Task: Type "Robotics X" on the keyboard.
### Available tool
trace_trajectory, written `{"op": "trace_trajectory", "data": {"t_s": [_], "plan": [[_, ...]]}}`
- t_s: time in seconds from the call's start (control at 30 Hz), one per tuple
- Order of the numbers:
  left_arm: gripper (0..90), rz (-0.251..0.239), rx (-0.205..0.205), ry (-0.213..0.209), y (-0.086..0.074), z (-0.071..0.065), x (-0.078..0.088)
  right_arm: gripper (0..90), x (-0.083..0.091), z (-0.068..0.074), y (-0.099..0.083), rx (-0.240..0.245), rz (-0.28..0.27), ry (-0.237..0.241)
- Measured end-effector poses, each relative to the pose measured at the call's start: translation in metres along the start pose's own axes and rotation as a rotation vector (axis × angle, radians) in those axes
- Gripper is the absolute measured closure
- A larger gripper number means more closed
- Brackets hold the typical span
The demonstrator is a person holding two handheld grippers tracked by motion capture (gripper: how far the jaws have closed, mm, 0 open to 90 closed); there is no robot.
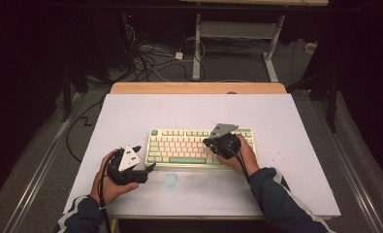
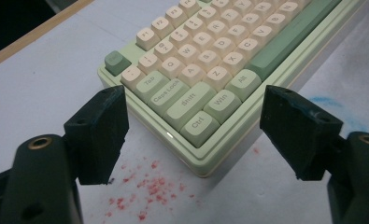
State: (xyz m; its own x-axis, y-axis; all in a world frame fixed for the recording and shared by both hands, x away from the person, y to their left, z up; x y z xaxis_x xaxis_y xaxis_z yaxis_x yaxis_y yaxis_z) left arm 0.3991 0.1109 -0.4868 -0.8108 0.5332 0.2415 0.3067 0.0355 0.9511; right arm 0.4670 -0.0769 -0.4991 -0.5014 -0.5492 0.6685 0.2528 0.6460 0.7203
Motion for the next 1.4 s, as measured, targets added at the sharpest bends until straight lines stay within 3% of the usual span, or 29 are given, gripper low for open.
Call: {"op": "trace_trajectory", "data": {"t_s": [0.2, 0.53, 0.6, 0.9, 1.03, 1.17, 1.4], "plan": [[22.7, 0.013, -0.009, -0.002, -0.003, -0.001, -0.002, 90.0, -0.012, 0.000, -0.003, 0.017, 0.042, -0.017], [22.7, 0.037, -0.021, -0.009, -0.009, -0.004, -0.005, 89.8, -0.011, 0.000, -0.005, 0.019, 0.069, -0.029], [22.7, 0.035, -0.023, -0.009, -0.008, -0.004, -0.005, 89.8, -0.005, -0.003, -0.002, -0.011, 0.031, -0.027], [22.7, 0.038, -0.028, -0.007, -0.009, -0.003, -0.004, 86.5, 0.013, -0.011, 0.003, -0.083, -0.054, -0.032], [22.7, 0.054, -0.034, -0.009, -0.012, -0.003, -0.005, 83.3, 0.028, -0.011, 0.008, -0.078, -0.116, -0.037], [22.7, 0.055, -0.034, -0.011, -0.011, -0.004, -0.006, 79.4, 0.035, -0.011, 0.009, -0.084, -0.136, -0.046], [22.7, 0.059, -0.033, -0.006, -0.012, -0.005, -0.007, 60.5, 0.048, -0.016, 0.005, -0.071, -0.173, -0.070]]}}
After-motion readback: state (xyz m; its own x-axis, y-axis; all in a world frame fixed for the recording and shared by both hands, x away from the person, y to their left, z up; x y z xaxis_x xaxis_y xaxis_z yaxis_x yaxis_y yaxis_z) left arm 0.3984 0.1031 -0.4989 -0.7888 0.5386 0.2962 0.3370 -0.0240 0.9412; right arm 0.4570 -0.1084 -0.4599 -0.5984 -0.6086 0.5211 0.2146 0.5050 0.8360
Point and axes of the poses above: each handheld gripper's, and its own axes: x roughly backward along the jaws, y roughly out of its top, z roughly to its left, the point moved 9 cm from there along -x, roughly forward along the jaws, and after that the axes turned 2 degrees about y, right-handed, at the moved point
